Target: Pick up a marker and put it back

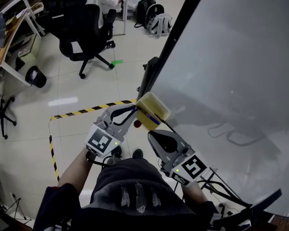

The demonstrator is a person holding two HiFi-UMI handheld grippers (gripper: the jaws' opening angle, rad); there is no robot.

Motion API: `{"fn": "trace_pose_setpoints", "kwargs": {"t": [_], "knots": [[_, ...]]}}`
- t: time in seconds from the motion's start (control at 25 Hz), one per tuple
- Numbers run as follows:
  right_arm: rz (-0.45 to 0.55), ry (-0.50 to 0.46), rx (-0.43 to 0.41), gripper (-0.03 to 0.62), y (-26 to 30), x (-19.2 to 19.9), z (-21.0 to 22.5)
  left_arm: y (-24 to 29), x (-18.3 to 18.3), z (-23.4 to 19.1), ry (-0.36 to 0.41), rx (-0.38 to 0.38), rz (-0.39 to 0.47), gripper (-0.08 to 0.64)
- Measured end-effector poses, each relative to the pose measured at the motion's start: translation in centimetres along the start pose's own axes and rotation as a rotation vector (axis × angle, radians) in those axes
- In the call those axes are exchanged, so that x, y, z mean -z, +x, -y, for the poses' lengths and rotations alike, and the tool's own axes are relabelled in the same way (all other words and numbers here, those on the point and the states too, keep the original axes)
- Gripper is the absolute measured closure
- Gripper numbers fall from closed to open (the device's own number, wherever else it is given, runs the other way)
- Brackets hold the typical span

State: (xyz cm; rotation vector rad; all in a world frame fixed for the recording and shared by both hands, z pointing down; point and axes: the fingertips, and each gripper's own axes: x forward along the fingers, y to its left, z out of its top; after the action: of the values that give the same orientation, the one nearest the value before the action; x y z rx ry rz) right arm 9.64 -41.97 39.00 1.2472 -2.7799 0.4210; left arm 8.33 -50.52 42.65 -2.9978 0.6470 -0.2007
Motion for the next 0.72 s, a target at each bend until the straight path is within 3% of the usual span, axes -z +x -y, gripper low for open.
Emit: {"fn": "trace_pose_setpoints", "kwargs": {"t": [0.36, 0.56, 0.72], "knots": [[0.046, -0.063, -0.064, 0.591, -1.3, -1.7, -0.8, -2.1, -7.0, 2.1, 0.038, -0.019, 0.084, 0.523], [0.076, -0.069, -0.085, 0.591, -2.9, -3.0, -0.9, -4.2, -11.6, 3.3, -0.046, -0.063, 0.144, 0.523], [0.105, -0.077, -0.079, 0.591, -3.6, -4.3, -0.6, -6.1, -14.4, 3.9, -0.035, -0.096, 0.17, 0.523]]}}
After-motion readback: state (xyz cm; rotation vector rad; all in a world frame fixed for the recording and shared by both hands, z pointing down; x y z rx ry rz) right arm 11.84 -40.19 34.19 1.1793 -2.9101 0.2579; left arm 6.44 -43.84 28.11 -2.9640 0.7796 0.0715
